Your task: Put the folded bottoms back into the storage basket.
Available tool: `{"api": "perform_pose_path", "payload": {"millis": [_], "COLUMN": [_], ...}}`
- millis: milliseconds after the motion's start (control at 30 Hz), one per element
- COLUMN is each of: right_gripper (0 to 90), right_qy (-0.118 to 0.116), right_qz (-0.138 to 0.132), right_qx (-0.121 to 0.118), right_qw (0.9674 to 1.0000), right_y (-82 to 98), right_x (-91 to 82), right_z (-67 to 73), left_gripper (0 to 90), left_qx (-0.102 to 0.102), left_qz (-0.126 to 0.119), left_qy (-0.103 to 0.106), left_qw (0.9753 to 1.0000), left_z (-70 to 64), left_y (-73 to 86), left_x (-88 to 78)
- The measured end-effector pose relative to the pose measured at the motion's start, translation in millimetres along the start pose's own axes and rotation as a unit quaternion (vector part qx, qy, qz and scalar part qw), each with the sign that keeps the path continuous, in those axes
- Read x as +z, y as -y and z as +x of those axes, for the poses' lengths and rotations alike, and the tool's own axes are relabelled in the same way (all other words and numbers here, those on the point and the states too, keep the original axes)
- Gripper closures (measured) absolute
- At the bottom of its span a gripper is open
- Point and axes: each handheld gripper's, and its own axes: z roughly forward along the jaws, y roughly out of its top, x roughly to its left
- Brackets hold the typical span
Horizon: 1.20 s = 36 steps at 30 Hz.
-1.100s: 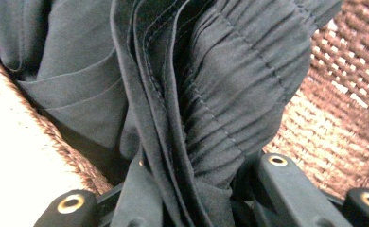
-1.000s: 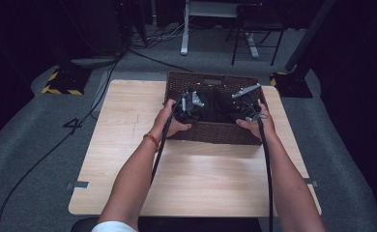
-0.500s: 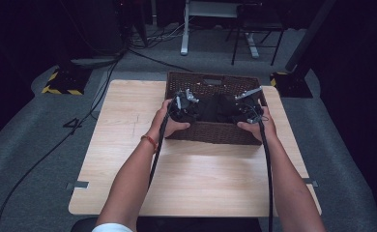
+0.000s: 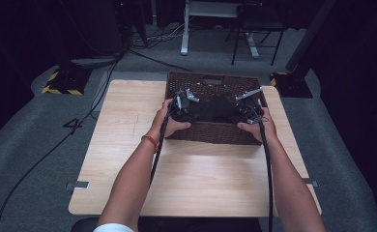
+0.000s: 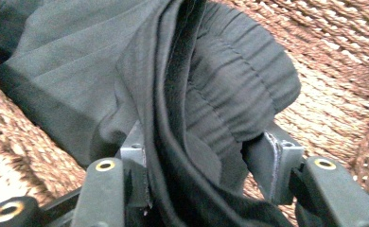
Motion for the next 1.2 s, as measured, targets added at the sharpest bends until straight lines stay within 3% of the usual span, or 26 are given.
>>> {"api": "perform_pose_path", "payload": {"millis": [133, 233, 467, 600, 633, 867, 1200], "right_gripper": [44.2, 34.6, 29.1, 25.1, 23.5, 19.1, 21.4], "right_qy": [0.001, 0.002, 0.007, 0.021, 0.019, 0.006, 0.017], "right_qz": [-0.008, -0.026, -0.041, -0.054, -0.063, -0.083, -0.099], "right_qx": [0.008, 0.02, 0.026, 0.012, 0.008, 0.012, -0.025], "right_qw": [0.9999, 0.9995, 0.9988, 0.9983, 0.9978, 0.9964, 0.9946], "right_y": [0.6, 2.7, 4.3, 4.0, 4.1, 5.1, 8.7], "right_x": [-2.2, -5.2, -10.5, -17.5, -22.4, -39.1, -65.1], "right_z": [-1.2, -2.7, -4.5, -3.3, -1.9, 1.5, 13.9], "left_gripper": [37.1, 36.0, 29.5, 26.6, 24.4, 19.4, 17.9], "left_qx": [-0.007, -0.015, -0.022, -0.031, -0.032, -0.034, -0.017], "left_qz": [0.0, -0.009, -0.011, -0.029, -0.039, -0.07, -0.079], "left_qy": [-0.009, -0.016, -0.026, -0.028, -0.018, -0.001, -0.009], "left_qw": [0.9999, 0.9997, 0.9994, 0.9987, 0.9986, 0.997, 0.9967], "left_z": [2.6, 7.0, 9.2, 9.8, 10.4, 9.7, 6.0], "left_y": [-0.3, -1.4, -4.4, -6.3, -6.3, -1.6, 9.7], "left_x": [-2.4, -6.8, -12.1, -19.6, -22.9, -49.8, -79.2]}}
